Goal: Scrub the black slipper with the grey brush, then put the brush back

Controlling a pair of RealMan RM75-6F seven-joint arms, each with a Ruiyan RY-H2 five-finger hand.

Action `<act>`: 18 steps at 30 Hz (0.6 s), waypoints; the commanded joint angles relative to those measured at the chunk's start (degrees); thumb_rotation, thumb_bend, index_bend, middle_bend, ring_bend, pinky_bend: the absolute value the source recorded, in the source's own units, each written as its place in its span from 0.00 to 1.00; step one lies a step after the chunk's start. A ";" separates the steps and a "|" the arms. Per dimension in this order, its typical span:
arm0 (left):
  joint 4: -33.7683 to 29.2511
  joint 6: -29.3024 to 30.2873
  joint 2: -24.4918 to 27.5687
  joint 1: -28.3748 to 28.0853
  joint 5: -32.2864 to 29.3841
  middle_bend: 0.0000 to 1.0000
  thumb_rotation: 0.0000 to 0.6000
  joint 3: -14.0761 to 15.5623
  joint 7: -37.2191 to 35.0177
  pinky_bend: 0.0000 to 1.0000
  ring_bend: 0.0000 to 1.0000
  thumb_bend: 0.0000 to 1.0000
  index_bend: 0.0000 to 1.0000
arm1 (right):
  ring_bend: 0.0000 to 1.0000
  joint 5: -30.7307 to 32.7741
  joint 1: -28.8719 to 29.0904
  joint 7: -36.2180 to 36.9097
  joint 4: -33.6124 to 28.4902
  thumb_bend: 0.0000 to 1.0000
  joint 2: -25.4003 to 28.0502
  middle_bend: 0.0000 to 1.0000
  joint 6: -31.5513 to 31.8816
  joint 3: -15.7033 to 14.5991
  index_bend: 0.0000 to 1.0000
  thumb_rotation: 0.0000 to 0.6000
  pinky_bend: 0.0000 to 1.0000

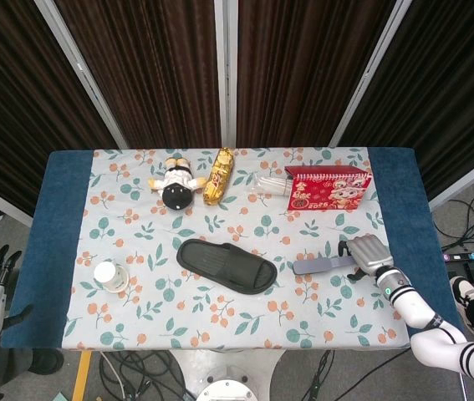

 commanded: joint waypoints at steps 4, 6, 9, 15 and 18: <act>-0.14 0.11 0.05 0.05 -0.16 0.11 1.00 -0.11 0.07 0.10 0.03 0.19 0.15 | 0.46 -0.14 0.21 2.58 0.69 0.07 -0.55 0.57 -0.65 -0.36 0.50 1.00 0.52; -0.08 0.18 0.05 0.16 -0.19 0.11 1.00 -0.05 -0.06 0.10 0.03 0.19 0.15 | 0.47 -0.43 0.35 3.36 0.85 0.07 -0.66 0.58 -0.87 -0.51 0.51 1.00 0.54; 0.07 0.20 0.03 0.27 -0.24 0.11 1.00 0.02 -0.14 0.10 0.03 0.19 0.15 | 0.50 -0.85 0.48 4.60 1.08 0.08 -0.87 0.61 -1.15 -0.81 0.53 1.00 0.57; 0.25 0.33 -0.05 0.47 -0.55 0.11 1.00 -0.08 -0.45 0.10 0.03 0.19 0.15 | 0.56 -1.57 1.03 7.72 2.16 0.15 -1.61 0.61 -2.24 -1.14 0.56 1.00 0.64; 0.51 0.51 -0.18 0.64 -0.57 0.11 1.00 -0.05 -0.73 0.10 0.03 0.19 0.15 | 0.59 -2.04 1.18 8.61 2.22 0.15 -1.77 0.63 -2.06 -1.23 0.59 1.00 0.67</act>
